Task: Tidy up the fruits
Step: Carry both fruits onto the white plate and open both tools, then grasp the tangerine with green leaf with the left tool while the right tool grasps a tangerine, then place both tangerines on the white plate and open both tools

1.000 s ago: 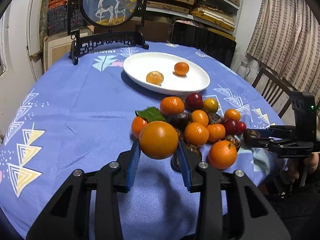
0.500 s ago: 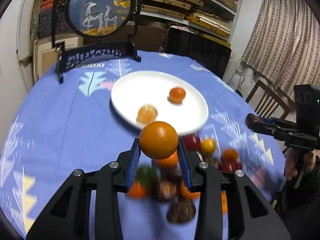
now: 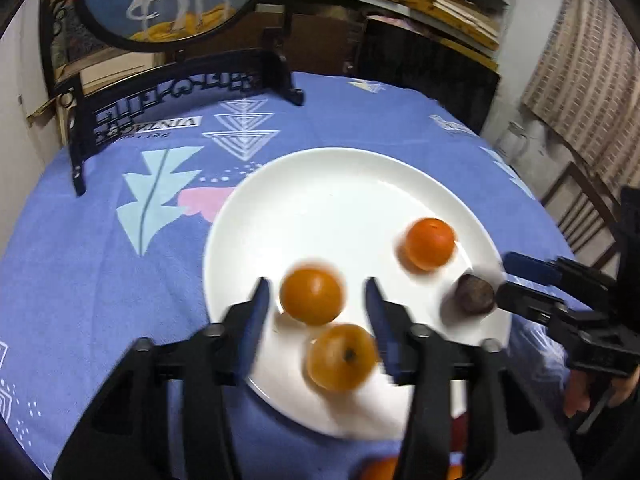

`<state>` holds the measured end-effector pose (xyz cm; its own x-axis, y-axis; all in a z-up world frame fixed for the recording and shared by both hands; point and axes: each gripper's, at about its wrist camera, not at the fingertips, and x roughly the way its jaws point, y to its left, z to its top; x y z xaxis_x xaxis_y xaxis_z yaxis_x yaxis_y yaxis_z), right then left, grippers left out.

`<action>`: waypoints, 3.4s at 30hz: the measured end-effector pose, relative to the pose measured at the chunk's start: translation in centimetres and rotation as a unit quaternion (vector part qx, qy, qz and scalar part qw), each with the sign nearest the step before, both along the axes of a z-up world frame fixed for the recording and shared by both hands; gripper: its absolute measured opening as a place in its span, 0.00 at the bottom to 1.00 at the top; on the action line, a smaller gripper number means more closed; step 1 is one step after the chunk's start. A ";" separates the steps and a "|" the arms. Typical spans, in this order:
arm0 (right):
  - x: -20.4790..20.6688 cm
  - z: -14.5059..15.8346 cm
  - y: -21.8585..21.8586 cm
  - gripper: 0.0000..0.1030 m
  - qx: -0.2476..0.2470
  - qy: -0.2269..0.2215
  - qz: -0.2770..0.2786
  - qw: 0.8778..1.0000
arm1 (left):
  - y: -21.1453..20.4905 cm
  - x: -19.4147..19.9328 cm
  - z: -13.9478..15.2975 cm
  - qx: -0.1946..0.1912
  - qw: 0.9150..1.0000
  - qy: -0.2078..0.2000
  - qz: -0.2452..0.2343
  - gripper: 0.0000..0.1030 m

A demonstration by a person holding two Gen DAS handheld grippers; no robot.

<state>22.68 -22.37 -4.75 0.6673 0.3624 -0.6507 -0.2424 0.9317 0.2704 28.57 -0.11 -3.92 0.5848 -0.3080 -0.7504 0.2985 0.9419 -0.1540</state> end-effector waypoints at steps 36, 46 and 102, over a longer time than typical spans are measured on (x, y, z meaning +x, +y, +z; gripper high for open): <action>-16.7 -1.6 -3.7 0.61 0.016 -0.009 -0.040 0.999 | 5.5 -17.2 -4.3 0.030 0.999 -0.021 -0.039 0.44; -15.5 -2.9 -2.1 0.61 -0.014 0.019 -0.007 1.000 | 7.7 -19.4 -2.7 -0.038 0.998 -0.056 -0.021 0.30; -4.4 -0.2 -5.4 0.54 0.072 -0.029 -0.050 0.996 | 0.7 -15.7 1.2 -0.007 0.993 -0.059 -0.107 0.67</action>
<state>18.30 -27.74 -4.95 0.7392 0.3801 -0.5561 -0.1701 0.9042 0.3919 12.83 0.57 -2.72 0.5889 -0.4434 -0.6757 0.5074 0.8536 -0.1180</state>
